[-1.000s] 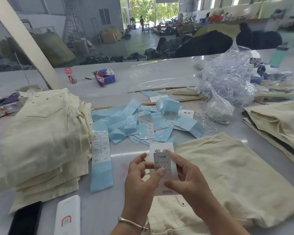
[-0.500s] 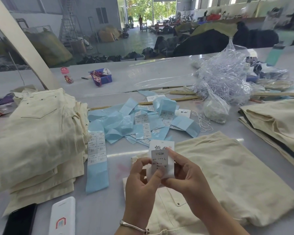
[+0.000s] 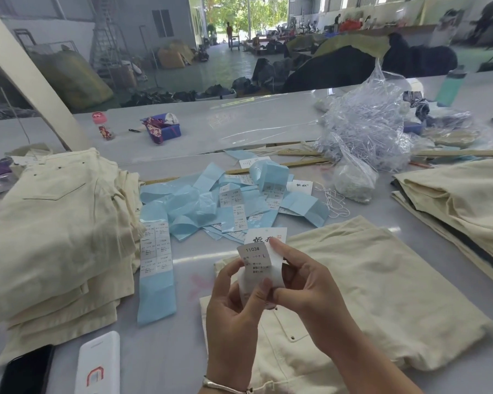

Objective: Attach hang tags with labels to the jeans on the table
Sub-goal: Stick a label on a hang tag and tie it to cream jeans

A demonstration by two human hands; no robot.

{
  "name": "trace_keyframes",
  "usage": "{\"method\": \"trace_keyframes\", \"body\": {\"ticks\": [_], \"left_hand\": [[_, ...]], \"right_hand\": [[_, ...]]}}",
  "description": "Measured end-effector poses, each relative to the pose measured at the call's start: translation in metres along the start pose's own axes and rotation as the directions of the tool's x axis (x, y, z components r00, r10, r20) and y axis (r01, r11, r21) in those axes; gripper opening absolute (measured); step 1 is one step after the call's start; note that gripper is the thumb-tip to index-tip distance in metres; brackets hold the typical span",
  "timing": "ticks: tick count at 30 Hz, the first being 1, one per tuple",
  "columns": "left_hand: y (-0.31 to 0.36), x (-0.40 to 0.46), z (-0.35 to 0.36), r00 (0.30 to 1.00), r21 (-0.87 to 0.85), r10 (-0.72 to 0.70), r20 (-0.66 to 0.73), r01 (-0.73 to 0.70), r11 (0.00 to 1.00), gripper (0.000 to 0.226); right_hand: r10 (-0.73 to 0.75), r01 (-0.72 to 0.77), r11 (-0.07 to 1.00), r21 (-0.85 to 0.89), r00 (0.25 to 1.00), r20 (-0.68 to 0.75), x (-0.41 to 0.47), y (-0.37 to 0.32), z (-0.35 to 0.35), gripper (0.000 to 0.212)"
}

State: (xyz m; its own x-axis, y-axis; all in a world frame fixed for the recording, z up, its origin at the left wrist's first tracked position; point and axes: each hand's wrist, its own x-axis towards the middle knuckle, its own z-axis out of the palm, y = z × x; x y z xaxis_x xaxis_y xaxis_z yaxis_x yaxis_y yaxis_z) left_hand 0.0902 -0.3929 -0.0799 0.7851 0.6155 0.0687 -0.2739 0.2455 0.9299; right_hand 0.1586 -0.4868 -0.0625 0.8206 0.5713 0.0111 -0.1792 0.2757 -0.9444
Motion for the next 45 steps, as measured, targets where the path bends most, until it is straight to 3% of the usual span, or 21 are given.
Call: {"method": "trace_keyframes", "body": {"ticks": [5, 11, 16, 19, 26, 29, 34, 37, 41, 45], "left_hand": [[0.005, 0.001, 0.000, 0.999, -0.030, -0.030, 0.011, 0.031, 0.999, 0.091], [0.010, 0.003, -0.001, 0.999, -0.103, -0.031, 0.023, 0.033, 0.994, 0.090], [0.008, 0.002, -0.001, 0.996, -0.106, -0.053, 0.072, 0.061, 0.992, 0.090], [0.007, 0.000, -0.003, 0.992, -0.111, -0.061, 0.111, 0.073, 0.991, 0.083], [0.000, 0.008, -0.007, 0.984, -0.042, -0.102, 0.147, 0.109, 0.993, 0.052], [-0.001, 0.014, -0.009, 0.980, 0.018, -0.115, 0.163, 0.114, 0.993, 0.033], [-0.009, 0.024, -0.002, 0.983, 0.024, -0.110, 0.148, 0.108, 0.994, 0.026], [-0.011, 0.032, 0.003, 0.984, 0.014, -0.105, 0.142, 0.104, 0.995, 0.009], [-0.020, 0.047, 0.018, 0.980, 0.035, -0.151, 0.131, 0.147, 0.988, 0.016], [-0.036, 0.064, 0.048, 0.946, 0.088, -0.232, 0.225, 0.217, 0.972, 0.021]], "right_hand": [[-0.025, 0.024, 0.999, 0.030, 0.999, 0.022, -0.001, -0.005, -0.002, 0.085], [-0.050, 0.040, 0.995, 0.091, 0.993, 0.105, -0.007, -0.011, -0.004, 0.060], [0.008, -0.001, 0.976, 0.218, 0.999, -0.034, -0.001, -0.010, -0.005, 0.065], [0.066, -0.036, 0.967, 0.251, 0.992, -0.110, 0.003, -0.010, -0.003, 0.068], [0.048, 0.039, 0.968, 0.250, 0.942, -0.333, 0.014, -0.012, -0.003, 0.042], [-0.016, 0.084, 0.982, 0.170, 0.930, -0.368, 0.017, -0.010, -0.002, 0.030], [-0.051, 0.106, 0.988, 0.115, 0.913, -0.406, 0.025, -0.007, -0.002, 0.018], [-0.057, 0.118, 0.986, 0.115, 0.901, -0.429, 0.032, -0.009, -0.010, 0.013], [-0.119, 0.138, 0.990, 0.006, 0.877, -0.465, 0.043, -0.011, -0.029, 0.012], [-0.214, 0.160, 0.975, -0.152, 0.852, -0.479, 0.053, -0.013, -0.058, 0.013]]}}
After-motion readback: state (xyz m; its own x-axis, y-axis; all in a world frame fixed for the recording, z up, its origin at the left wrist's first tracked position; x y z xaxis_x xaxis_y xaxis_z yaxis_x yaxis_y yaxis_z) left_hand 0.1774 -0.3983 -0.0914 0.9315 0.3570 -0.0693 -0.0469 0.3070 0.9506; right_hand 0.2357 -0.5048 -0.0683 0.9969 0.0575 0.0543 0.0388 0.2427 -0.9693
